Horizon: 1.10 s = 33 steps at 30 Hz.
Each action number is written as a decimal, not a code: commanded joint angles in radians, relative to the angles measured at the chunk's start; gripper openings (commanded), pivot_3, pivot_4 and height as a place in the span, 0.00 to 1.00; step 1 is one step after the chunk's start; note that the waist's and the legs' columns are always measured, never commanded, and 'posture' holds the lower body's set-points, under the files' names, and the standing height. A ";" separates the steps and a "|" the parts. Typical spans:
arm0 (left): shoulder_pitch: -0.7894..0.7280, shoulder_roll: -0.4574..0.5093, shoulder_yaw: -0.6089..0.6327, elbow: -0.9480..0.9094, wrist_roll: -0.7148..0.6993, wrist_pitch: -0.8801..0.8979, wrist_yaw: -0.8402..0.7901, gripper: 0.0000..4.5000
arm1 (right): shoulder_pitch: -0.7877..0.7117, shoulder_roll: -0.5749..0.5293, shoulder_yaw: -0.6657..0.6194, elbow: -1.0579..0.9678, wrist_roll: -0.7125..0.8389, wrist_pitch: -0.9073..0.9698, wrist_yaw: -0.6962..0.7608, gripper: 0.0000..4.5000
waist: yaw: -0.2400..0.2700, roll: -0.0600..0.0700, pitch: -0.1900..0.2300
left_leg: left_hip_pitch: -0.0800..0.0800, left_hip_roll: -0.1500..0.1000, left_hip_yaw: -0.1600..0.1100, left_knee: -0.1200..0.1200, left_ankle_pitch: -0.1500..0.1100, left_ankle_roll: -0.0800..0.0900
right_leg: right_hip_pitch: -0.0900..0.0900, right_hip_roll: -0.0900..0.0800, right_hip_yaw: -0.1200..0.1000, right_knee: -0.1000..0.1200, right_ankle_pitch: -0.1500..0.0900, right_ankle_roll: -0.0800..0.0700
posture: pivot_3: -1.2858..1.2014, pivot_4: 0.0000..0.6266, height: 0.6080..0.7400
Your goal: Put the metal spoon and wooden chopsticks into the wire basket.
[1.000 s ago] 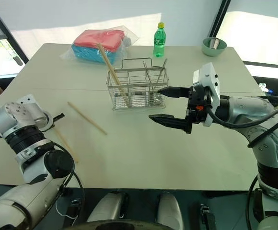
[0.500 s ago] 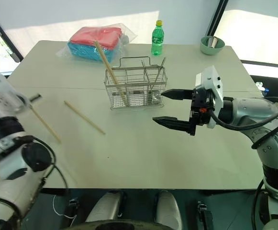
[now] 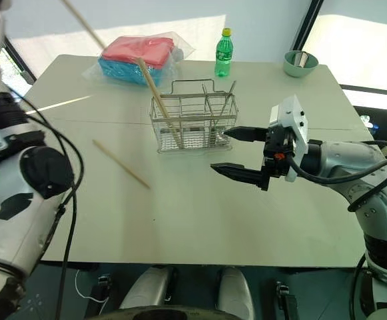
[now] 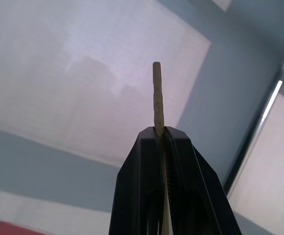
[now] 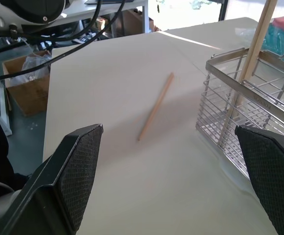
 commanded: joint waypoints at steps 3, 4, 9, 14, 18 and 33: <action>0.045 -0.058 -0.145 -0.049 -0.026 -0.005 -0.100 0.01 | 0.026 0.008 -0.050 -0.063 0.026 -0.007 -0.054 1.00 | -0.004 0.002 0.001 | 0.000 0.001 0.000 0.000 -0.001 0.002 | 0.000 0.001 0.000 0.000 0.000 0.000 | 0.52 0.24 0.45; 0.061 -0.062 -0.175 -0.046 -0.009 -0.018 -0.110 0.01 | 0.036 0.009 -0.058 -0.071 0.031 -0.007 -0.066 1.00 | -0.005 0.003 0.002 | 0.001 0.001 0.000 0.000 -0.001 0.002 | 0.000 0.002 0.001 0.001 0.000 0.000 | 0.52 0.24 0.45; 0.121 -0.059 -0.277 -0.022 0.046 -0.078 -0.181 0.01 | 0.085 0.006 -0.100 -0.106 0.056 -0.005 -0.117 1.00 | -0.001 0.004 0.002 | 0.001 0.002 0.000 0.000 -0.001 0.002 | -0.001 0.003 0.001 0.001 0.000 0.000 | 0.52 0.24 0.45; 0.190 -0.092 -0.319 -0.054 0.046 -0.078 -0.196 0.01 | 0.115 0.005 -0.123 -0.124 0.075 -0.006 -0.153 1.00 | 0.000 0.004 0.002 | 0.000 0.001 0.000 0.000 -0.001 0.003 | 0.000 0.003 0.001 0.000 0.000 0.000 | 0.52 0.24 0.45; 0.265 -0.121 -0.346 -0.085 0.053 -0.074 -0.188 0.01 | 0.119 0.007 -0.124 -0.130 0.083 -0.007 -0.178 1.00 | 0.001 0.005 0.002 | 0.001 0.001 -0.001 0.000 -0.001 0.003 | 0.000 0.002 0.001 0.000 0.000 -0.001 | 0.52 0.24 0.45; 0.331 -0.081 -0.311 -0.333 -0.050 0.097 -0.111 0.99 | 0.047 0.023 -0.067 -0.041 0.047 -0.019 -0.179 1.00 | -0.001 0.005 0.002 | 0.001 0.002 -0.001 0.000 -0.001 0.003 | 0.000 0.003 0.001 0.000 0.000 -0.001 | 0.52 0.24 0.45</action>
